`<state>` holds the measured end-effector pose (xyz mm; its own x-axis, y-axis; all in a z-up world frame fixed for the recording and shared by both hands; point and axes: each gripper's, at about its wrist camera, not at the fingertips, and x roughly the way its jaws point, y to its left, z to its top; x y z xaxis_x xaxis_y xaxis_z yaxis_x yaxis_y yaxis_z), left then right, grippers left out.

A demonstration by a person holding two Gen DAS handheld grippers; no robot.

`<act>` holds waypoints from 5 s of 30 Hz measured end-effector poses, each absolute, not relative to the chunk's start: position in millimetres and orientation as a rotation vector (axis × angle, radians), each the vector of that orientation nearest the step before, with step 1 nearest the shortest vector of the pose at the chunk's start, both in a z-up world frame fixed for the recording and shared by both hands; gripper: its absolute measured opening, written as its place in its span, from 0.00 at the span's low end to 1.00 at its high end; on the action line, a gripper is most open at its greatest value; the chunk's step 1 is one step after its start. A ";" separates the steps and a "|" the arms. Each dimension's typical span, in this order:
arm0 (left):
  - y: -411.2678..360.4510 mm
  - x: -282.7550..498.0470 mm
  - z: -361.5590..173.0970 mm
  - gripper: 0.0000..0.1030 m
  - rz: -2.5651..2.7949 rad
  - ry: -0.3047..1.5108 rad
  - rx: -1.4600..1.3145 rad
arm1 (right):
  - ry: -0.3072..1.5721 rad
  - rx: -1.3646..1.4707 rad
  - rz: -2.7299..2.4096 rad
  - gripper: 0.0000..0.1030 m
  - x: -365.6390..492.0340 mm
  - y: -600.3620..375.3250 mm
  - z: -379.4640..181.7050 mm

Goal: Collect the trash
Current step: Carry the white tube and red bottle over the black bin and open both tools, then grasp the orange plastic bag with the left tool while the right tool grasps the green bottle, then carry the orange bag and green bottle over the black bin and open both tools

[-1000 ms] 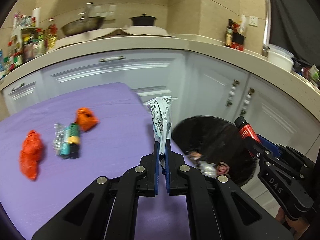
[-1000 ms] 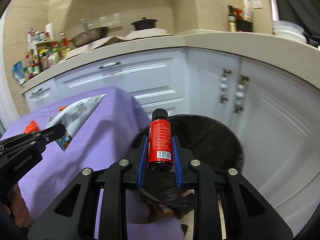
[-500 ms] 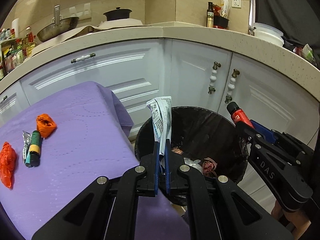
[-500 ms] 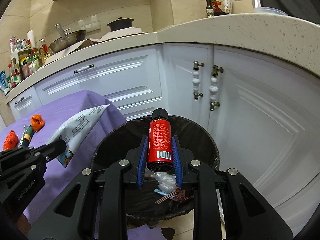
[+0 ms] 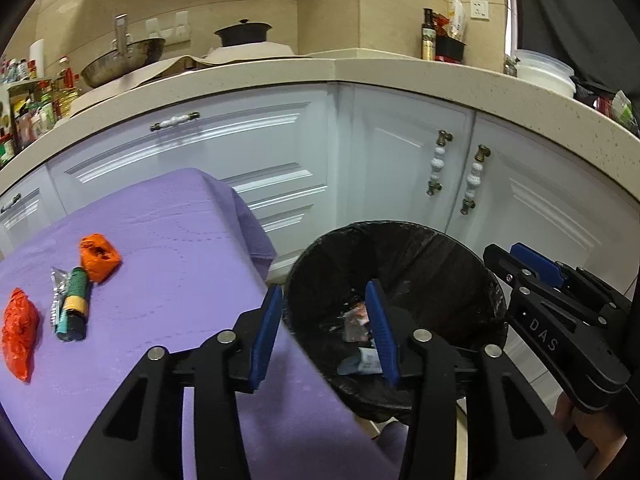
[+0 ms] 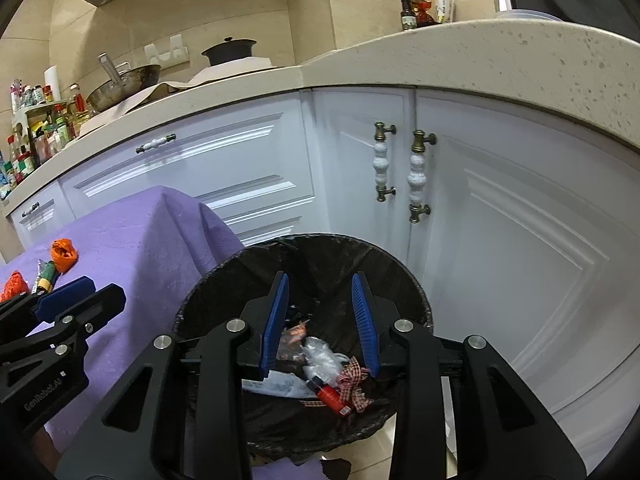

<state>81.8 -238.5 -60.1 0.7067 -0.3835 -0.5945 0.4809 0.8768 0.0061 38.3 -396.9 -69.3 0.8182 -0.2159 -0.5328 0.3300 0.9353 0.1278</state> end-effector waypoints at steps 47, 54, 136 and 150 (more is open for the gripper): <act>16.4 136.9 -76.5 0.21 -0.039 0.809 0.046 | 0.618 0.094 0.222 0.41 118.8 -140.6 -33.4; 18.9 128.0 -68.4 0.15 -0.049 0.767 0.039 | 0.634 0.082 0.245 0.41 127.4 -127.0 -34.3; -155.0 64.6 -36.0 0.13 -0.403 0.637 0.102 | 0.579 0.175 -0.179 0.23 21.7 -330.6 -26.8; -236.8 71.6 -56.8 0.13 -0.492 0.658 0.173 | 0.589 0.219 -0.249 0.23 23.0 -383.5 -48.6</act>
